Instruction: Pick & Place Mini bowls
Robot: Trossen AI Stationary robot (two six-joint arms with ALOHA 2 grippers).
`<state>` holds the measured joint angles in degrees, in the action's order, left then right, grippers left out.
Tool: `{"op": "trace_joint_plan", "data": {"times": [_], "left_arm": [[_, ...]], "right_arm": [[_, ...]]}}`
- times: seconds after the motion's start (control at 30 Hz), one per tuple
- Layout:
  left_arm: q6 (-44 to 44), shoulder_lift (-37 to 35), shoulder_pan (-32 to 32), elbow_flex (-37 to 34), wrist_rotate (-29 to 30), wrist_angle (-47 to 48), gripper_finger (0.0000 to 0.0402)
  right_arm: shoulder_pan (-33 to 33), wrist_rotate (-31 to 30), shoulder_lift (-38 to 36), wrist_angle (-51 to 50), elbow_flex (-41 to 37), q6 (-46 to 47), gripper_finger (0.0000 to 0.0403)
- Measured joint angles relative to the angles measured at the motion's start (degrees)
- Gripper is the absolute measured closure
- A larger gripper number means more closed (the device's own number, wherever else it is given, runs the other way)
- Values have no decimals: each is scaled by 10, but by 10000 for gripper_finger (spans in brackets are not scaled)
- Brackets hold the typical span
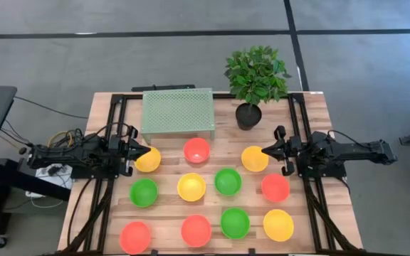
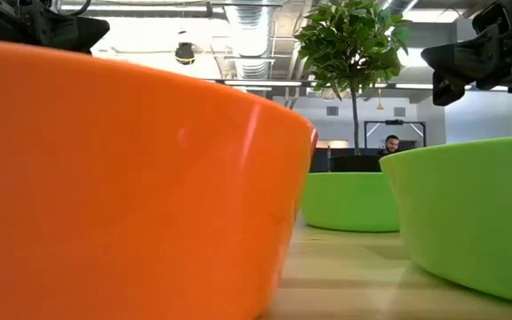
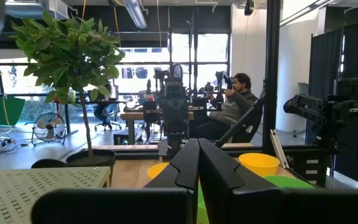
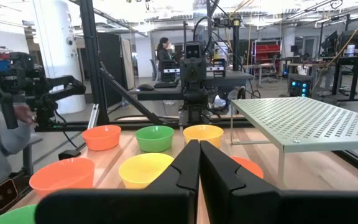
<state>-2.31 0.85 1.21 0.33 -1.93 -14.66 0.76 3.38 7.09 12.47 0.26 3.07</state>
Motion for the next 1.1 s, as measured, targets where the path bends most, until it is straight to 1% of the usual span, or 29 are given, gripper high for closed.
{"op": "trace_joint_plan", "data": {"times": [0.87, 1.1], "left_arm": [[0, 0, 0, 0, 0, -11, 390], [0, 0, 0, 0, 11, -27, 390]], "right_arm": [[0, 0, 0, 0, 0, 0, 397], [0, 0, 0, 0, 0, 0, 397]]}}
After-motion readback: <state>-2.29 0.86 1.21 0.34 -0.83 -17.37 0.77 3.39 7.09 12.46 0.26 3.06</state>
